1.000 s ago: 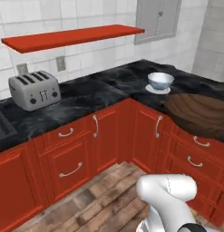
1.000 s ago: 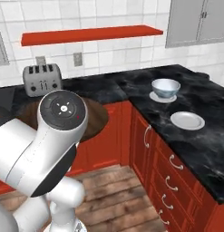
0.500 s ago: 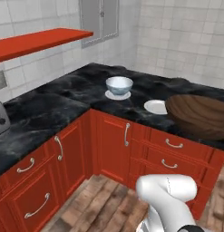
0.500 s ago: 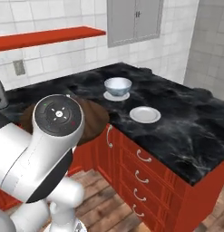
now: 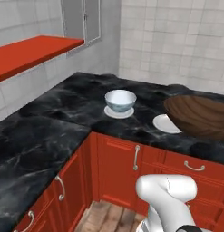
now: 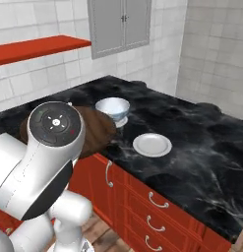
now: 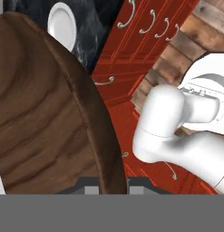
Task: Move the bowls from the cabinet to the plates on the dining table.
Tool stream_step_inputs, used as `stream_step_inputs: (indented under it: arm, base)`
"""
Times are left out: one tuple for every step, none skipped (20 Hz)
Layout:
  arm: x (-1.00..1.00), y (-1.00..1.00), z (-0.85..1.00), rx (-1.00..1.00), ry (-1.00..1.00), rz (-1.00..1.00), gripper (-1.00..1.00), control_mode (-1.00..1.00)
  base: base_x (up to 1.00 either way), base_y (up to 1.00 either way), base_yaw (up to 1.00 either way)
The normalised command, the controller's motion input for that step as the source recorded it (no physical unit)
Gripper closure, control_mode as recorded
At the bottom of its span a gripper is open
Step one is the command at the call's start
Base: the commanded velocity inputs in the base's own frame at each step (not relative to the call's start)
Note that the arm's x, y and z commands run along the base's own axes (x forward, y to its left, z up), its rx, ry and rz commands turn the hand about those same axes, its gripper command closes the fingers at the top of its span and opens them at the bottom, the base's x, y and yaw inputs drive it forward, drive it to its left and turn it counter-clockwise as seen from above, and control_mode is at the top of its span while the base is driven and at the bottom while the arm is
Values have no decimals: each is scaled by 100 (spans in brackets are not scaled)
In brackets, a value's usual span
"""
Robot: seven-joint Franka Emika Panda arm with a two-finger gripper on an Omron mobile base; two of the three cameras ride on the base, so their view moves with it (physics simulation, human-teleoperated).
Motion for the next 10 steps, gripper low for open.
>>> stream_step_inputs:
  arm:
    - [0,0,0,0,0,0,100,100]
    - [0,0,0,0,0,0,100,100]
    - [0,0,0,0,0,0,100,100]
    - [0,0,0,0,0,0,100,100]
    - [0,0,0,0,0,0,100,100]
    - [0,0,0,0,0,0,100,100]
    - [0,0,0,0,0,0,100,100]
    - [0,0,0,0,0,0,100,100]
    - [0,0,0,0,0,0,100,100]
    - [0,0,0,0,0,0,100,100]
  base:
    - [96,0,-38]
    - [99,0,-40]
    - [97,0,-41]
    - [92,0,-43]
    - [86,0,-43]
    - [77,0,-43]
    - [76,0,-44]
    - [75,1,-44]
    - [76,4,-43]
    - [76,19,-41]
